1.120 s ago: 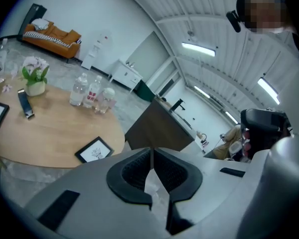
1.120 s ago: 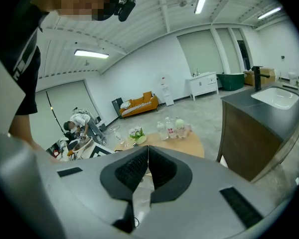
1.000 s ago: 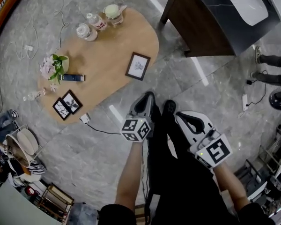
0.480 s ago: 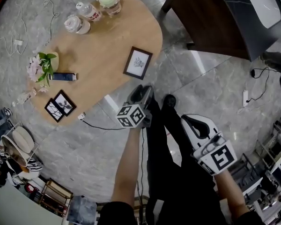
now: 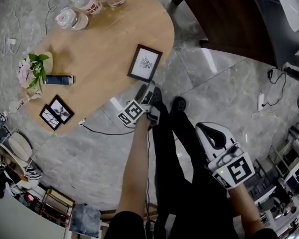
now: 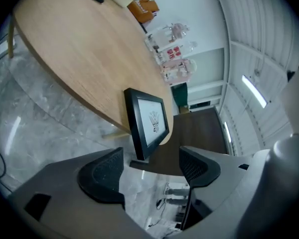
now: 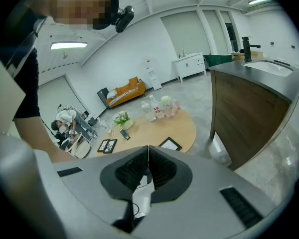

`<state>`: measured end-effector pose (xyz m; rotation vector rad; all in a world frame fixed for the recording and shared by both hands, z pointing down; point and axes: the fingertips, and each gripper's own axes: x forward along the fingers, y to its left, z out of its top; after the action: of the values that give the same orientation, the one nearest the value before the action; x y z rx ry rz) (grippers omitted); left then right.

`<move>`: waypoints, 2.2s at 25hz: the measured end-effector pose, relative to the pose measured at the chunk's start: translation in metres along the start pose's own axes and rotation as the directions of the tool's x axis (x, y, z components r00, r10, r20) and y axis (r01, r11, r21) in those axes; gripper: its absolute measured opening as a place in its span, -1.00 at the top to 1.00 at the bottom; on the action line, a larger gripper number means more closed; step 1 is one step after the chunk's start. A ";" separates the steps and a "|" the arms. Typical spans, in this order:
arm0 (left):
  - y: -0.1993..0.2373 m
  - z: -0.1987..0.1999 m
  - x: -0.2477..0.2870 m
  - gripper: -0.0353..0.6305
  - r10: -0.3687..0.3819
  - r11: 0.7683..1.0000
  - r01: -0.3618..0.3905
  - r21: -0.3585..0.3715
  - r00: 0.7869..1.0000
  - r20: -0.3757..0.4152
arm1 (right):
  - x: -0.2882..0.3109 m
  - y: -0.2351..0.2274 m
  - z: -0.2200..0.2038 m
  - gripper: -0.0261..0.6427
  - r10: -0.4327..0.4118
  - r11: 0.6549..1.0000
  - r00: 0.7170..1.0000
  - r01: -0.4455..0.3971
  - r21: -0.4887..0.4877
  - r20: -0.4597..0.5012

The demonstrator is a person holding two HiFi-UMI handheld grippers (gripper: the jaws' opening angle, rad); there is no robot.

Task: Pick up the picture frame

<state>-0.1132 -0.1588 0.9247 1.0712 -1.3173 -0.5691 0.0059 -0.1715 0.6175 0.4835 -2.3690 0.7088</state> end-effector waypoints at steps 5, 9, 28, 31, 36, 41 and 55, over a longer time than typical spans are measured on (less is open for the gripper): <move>0.011 0.005 0.015 -0.13 -0.026 0.996 0.030 -0.087 0.999 0.042 | 0.005 -0.002 -0.010 0.88 0.003 1.000 1.000 -0.003 0.014 -0.021; 0.017 0.006 0.024 -0.09 -0.024 0.994 0.028 -0.102 0.999 0.040 | 0.011 -0.005 -0.013 0.88 0.007 1.000 1.000 -0.007 0.018 -0.027; 0.008 0.011 0.033 0.52 -0.125 0.960 0.144 -0.242 0.988 0.089 | 0.004 -0.010 -0.020 0.88 -0.010 0.999 1.000 0.011 0.036 -0.023; 0.004 0.010 0.029 0.55 -0.113 0.963 0.129 -0.238 0.990 0.082 | 0.001 -0.009 -0.017 0.88 -0.018 0.999 1.000 0.018 0.035 -0.015; -0.014 0.015 0.021 0.63 -0.113 0.968 0.128 -0.215 0.990 0.083 | -0.007 -0.003 0.000 0.88 -0.024 0.999 0.999 0.024 0.036 0.025; -0.039 0.020 0.013 0.67 -0.134 0.963 0.151 -0.224 0.987 0.089 | -0.018 0.004 0.021 0.88 -0.035 0.999 0.997 0.034 0.023 0.064; -0.144 0.045 -0.044 0.67 -0.238 0.930 0.272 -0.248 0.958 0.159 | -0.080 0.021 0.083 0.88 -0.097 0.995 0.980 0.099 -0.005 0.174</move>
<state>-0.1334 -0.1984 0.7737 0.9989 -1.1750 -0.9971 0.0182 -0.1910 0.5029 0.6754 -2.4896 0.6272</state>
